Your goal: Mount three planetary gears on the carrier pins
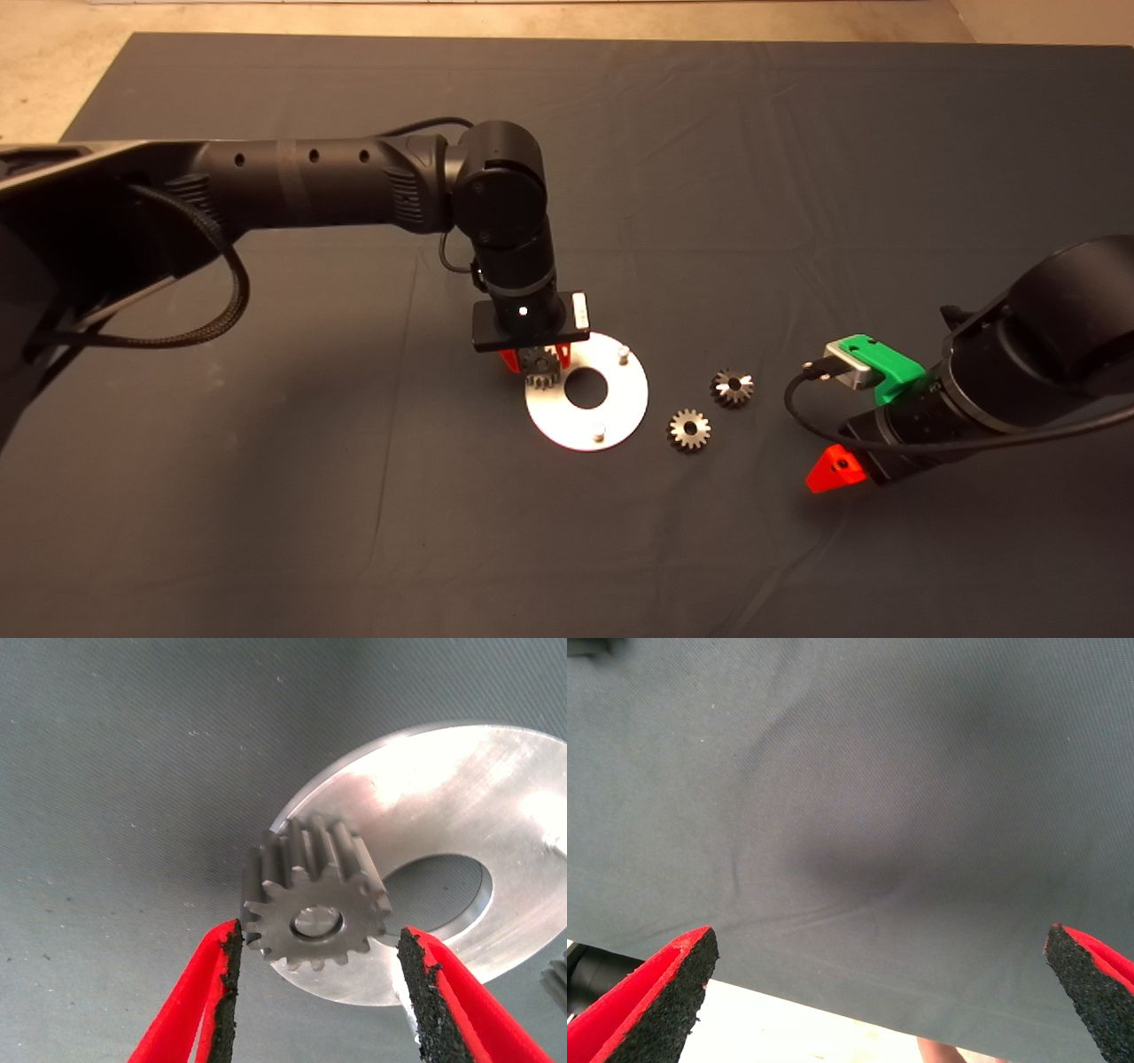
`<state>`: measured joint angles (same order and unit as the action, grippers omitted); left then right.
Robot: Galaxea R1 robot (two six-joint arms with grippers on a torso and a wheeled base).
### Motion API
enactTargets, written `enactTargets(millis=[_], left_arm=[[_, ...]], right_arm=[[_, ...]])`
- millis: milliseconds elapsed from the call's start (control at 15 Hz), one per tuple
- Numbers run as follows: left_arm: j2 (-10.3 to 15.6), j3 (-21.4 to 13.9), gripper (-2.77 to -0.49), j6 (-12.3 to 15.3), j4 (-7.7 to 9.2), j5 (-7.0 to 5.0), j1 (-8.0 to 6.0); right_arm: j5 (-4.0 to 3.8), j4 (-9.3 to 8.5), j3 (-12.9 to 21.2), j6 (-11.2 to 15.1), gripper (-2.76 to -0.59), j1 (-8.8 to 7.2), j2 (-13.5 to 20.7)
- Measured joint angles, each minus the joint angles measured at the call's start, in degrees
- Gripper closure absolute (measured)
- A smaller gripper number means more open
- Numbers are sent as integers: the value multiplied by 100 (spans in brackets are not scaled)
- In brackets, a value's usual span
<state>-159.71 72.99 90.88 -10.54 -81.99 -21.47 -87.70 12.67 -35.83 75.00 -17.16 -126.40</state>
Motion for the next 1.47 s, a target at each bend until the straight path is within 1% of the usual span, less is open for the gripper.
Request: enactTargets(millis=[133,267,400,467,533,600,667,800,867,1000,1067,1267,1333,1400,1467], left_arm=[[0,0,-115,0,0,-1,-1],[12,0,-127,-9,0,2,0],[53,-95,-130,-11,-1,0,-2],[102,-187,-138,-11,5,-1,-13],[149,-263,-144,-11,2,-12,-51],[201,-380,-145,-11,0,-50,-128],[288,-519,-156,-11,0,-164,-190],[470,-957,-160,-6,-1,-426,-218],[598,-1253,-160,-1,2,-494,-221],[930,-1884,-174,21,2,-496,-221],[1191,-2197,-181,40,2,-496,-221],[2229,-3177,-194,166,2,-511,-221],[2600,-3462,-202,189,0,-513,-221],[2961,-3731,-202,226,1,-518,-221],[3284,-3974,-202,242,2,-526,-223]], right_arm=[[-6,0,0,0,-276,0,2],[-3,0,0,0,-276,0,0],[-1,0,0,0,-276,0,2],[-1,0,0,0,-276,0,0],[-1,0,0,0,-276,0,1],[-1,0,0,0,-276,2,-2],[0,0,-16,-2,-276,0,-17],[-20,0,-123,-44,-276,2,-125],[-17,0,-221,-110,-276,2,-228],[-15,0,-501,-296,-276,2,-504],[-11,0,-726,-416,-276,2,-671],[-12,1,-1484,-759,-276,2,-1141],[0,1,-1685,-886,-276,2,-1273],[10,2,-1888,-1013,-276,5,-1380],[10,4,-2011,-1083,-276,7,-1425]])
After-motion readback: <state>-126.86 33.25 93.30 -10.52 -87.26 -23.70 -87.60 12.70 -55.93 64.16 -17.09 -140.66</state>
